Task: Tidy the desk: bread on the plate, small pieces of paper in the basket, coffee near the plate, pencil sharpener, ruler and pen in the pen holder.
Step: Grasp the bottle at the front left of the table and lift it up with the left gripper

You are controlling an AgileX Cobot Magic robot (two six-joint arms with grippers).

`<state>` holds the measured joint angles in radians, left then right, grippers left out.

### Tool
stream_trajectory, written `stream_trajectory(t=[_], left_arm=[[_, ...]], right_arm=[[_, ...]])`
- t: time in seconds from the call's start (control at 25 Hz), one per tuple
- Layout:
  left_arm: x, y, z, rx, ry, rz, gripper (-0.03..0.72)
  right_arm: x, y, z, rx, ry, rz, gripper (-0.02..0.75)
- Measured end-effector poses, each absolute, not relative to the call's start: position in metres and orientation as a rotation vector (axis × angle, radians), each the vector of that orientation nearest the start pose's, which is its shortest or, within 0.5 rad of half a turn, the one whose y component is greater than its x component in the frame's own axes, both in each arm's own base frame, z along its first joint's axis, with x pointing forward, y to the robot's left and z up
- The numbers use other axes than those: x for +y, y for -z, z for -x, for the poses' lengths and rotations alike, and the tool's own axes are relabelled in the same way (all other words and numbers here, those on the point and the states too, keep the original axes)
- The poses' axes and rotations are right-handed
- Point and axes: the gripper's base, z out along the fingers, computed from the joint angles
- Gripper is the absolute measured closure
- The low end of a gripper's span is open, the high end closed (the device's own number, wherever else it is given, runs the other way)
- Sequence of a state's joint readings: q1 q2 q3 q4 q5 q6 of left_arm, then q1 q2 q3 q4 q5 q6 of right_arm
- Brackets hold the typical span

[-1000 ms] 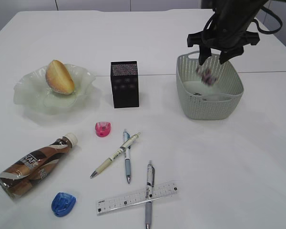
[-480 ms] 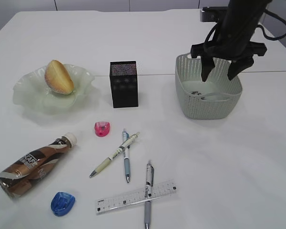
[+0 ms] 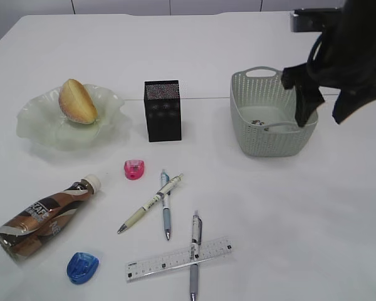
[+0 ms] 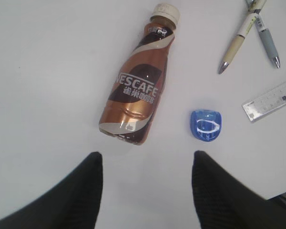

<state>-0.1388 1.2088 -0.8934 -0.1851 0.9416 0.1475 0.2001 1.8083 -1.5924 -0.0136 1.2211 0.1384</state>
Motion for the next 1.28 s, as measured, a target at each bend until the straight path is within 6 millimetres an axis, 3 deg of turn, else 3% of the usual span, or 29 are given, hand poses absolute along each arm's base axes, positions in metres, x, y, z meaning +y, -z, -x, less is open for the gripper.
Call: stream_trajectory(t=[0.28,0.52,0.76,1.08,1.28], left_arm=[[-0.046,-0.283,-0.216,2.677,0.210,-0.522,0.254],[-0.047,-0.287,-0.226,2.556,0.188,-0.519,0.246],[-0.052,-0.269,-0.246,2.610,0.198,-0.544,0.101],[-0.089,-0.235,-0.274,2.706,0.182,-0.780,0.104],[-0.097,-0.217,-0.293,2.757,0.159,-0.812,0.104]], right_arm=[[0.061,-0.280,-0.299,2.991,-0.036,0.120,0.268],[0.055,-0.270,-0.266,3.023,-0.039,0.121,0.274],[0.053,-0.257,-0.257,3.054,-0.034,0.122,0.276],[0.053,-0.256,-0.258,3.031,-0.037,0.151,0.278],[0.053,-0.256,-0.258,3.023,-0.037,0.175,0.278]])
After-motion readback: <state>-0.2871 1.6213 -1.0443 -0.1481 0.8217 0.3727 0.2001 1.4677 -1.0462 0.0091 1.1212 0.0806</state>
